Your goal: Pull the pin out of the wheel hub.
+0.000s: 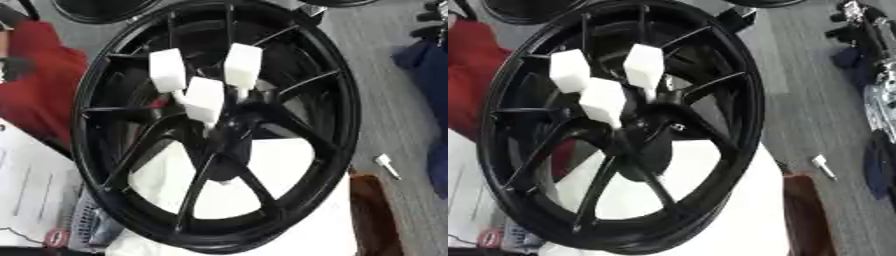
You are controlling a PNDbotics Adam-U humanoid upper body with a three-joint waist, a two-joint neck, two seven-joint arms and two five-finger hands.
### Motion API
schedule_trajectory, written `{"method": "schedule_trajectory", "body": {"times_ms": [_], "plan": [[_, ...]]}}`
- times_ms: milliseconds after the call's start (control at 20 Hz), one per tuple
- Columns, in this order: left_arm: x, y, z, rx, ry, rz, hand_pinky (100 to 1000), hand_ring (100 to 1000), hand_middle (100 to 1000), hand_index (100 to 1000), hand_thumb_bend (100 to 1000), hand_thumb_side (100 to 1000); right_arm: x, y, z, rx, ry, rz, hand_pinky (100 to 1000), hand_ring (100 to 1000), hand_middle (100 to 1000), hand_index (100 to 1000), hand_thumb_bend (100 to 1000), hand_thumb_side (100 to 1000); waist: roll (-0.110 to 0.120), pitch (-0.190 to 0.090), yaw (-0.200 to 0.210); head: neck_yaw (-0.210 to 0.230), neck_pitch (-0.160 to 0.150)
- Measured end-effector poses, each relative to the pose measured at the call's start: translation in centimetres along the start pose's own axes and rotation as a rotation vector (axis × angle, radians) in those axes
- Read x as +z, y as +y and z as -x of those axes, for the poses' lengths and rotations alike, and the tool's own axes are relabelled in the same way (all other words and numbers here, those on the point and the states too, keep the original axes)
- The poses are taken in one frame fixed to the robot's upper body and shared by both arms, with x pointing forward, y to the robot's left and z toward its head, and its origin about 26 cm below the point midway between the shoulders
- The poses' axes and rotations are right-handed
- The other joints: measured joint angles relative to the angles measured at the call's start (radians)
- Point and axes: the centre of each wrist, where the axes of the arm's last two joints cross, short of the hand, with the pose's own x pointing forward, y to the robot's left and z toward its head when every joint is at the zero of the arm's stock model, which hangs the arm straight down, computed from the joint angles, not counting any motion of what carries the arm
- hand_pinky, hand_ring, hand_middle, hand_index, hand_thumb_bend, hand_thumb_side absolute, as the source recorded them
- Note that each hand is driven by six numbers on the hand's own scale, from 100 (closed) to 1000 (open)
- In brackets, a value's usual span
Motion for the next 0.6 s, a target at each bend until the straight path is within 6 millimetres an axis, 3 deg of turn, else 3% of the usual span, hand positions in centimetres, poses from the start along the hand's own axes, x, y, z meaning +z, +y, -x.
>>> {"method": "schedule_trajectory", "body": {"times_ms": [600], "plan": [[-3.3, 2.2, -2.7, -0.033, -0.132, 0.116, 843, 835, 805, 890, 514, 677, 0.0, 0.0, 0.2, 0.007, 0.009, -0.004, 855, 686, 728, 814, 100, 840, 0.002, -0.010, 0.000, 0.009, 0.000]]}}
